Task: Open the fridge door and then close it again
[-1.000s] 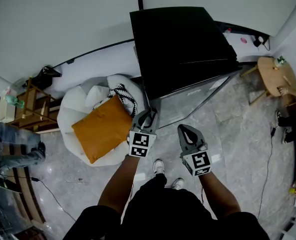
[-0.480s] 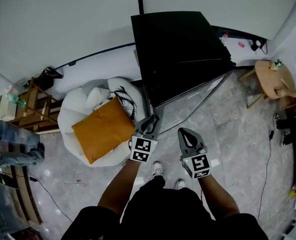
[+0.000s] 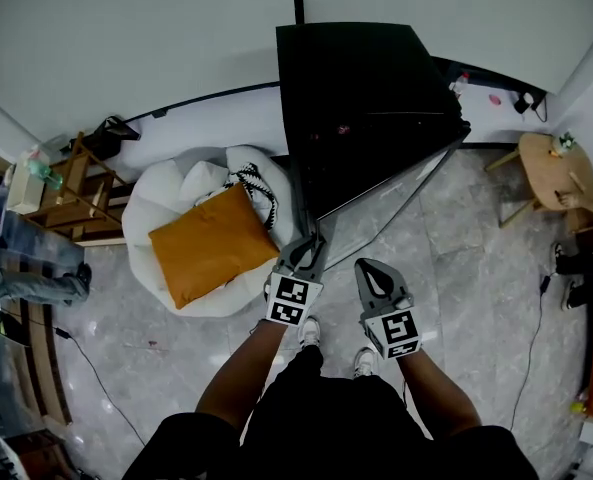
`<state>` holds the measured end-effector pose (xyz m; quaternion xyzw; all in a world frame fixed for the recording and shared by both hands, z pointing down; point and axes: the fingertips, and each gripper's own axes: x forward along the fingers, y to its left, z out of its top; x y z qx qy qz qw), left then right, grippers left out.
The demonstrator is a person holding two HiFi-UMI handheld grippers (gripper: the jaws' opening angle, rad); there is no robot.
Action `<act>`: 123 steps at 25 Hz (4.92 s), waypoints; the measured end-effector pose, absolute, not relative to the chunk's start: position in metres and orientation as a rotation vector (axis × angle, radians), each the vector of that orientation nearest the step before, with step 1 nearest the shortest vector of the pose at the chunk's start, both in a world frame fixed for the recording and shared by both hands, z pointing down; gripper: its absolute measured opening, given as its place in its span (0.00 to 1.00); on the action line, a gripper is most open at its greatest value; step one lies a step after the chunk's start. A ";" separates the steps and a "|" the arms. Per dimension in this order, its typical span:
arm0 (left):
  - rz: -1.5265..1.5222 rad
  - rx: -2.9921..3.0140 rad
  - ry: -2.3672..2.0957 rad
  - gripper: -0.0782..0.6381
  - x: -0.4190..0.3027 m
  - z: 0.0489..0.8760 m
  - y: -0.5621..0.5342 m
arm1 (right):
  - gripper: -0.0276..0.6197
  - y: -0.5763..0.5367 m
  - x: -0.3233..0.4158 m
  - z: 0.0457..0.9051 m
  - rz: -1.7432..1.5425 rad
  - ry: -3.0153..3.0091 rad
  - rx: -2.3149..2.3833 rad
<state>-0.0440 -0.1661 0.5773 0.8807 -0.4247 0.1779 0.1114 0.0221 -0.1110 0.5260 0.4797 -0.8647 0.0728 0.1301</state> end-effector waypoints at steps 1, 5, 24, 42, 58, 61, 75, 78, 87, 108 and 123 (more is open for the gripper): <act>0.524 2.583 -1.254 0.21 -0.042 0.577 -0.162 | 0.06 -0.107 0.024 0.526 0.214 -2.516 1.385; 0.536 2.577 -1.272 0.21 -0.032 0.578 -0.143 | 0.06 -0.087 0.035 0.527 0.221 -2.528 1.359; 0.539 2.530 -1.370 0.20 0.028 0.574 -0.068 | 0.06 -0.019 0.103 0.526 0.191 -2.550 1.338; 0.521 2.561 -1.330 0.18 0.117 0.570 -0.006 | 0.06 0.023 0.161 0.529 0.189 -2.553 1.319; 0.510 2.611 -1.334 0.14 0.112 0.548 0.018 | 0.06 0.016 0.177 0.528 0.223 -2.577 1.380; 0.474 2.579 -1.401 0.14 0.092 0.540 0.017 | 0.06 0.016 0.171 0.526 0.219 -2.603 1.370; 0.451 2.542 -1.492 0.14 0.044 0.526 0.007 | 0.06 -0.007 0.159 0.512 0.186 -2.607 1.412; 0.432 2.537 -1.510 0.14 0.037 0.521 0.002 | 0.06 -0.010 0.156 0.508 0.173 -2.608 1.409; 0.401 2.521 -1.530 0.14 0.023 0.514 -0.012 | 0.06 -0.018 0.146 0.502 0.164 -2.602 1.382; 0.376 2.539 -1.530 0.14 0.014 0.513 -0.021 | 0.06 -0.018 0.125 0.498 0.166 -2.622 1.350; 0.411 2.521 -1.572 0.14 -0.007 0.508 -0.032 | 0.06 -0.031 0.099 0.496 0.155 -2.667 1.300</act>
